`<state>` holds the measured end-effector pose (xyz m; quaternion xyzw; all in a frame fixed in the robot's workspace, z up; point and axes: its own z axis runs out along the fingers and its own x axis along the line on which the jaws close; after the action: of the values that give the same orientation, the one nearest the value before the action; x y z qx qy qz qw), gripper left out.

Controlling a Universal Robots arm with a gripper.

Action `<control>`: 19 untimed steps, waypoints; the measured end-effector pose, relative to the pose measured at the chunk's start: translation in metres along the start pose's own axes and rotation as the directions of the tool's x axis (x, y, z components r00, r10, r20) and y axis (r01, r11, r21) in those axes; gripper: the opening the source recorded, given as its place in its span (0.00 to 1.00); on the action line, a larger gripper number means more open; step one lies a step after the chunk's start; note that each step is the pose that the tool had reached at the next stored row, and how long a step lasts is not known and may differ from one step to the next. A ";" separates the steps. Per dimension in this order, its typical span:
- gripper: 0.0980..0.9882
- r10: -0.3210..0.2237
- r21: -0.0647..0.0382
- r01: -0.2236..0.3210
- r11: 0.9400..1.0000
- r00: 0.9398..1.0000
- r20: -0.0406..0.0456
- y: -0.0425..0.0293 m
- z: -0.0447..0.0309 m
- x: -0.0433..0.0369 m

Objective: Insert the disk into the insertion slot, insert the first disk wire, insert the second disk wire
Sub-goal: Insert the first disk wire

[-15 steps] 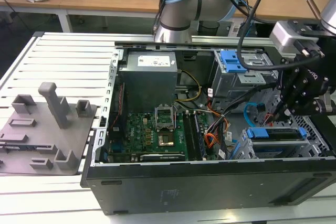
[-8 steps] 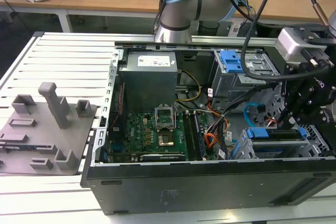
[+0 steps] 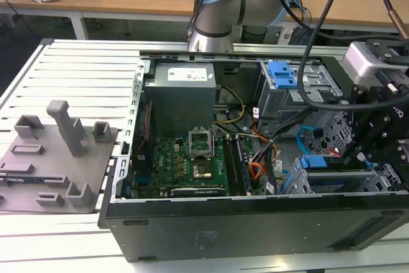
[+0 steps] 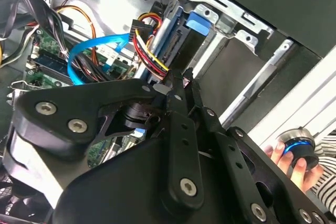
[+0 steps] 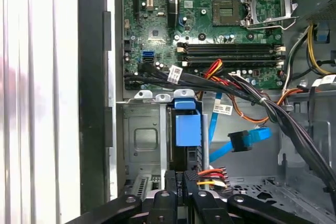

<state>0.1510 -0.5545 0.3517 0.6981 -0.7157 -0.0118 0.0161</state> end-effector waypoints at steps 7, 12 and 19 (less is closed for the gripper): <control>0.09 0.000 0.000 0.000 1.000 1.000 0.000 -0.0027 -0.0001 0.0015; 0.09 0.000 -0.002 0.000 1.000 1.000 0.000 -0.0108 -0.0003 0.0012; 0.09 0.000 -0.002 0.000 1.000 1.000 0.000 -0.0128 0.0032 0.0014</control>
<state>0.1636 -0.5562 0.3480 0.6982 -0.7156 -0.0125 0.0168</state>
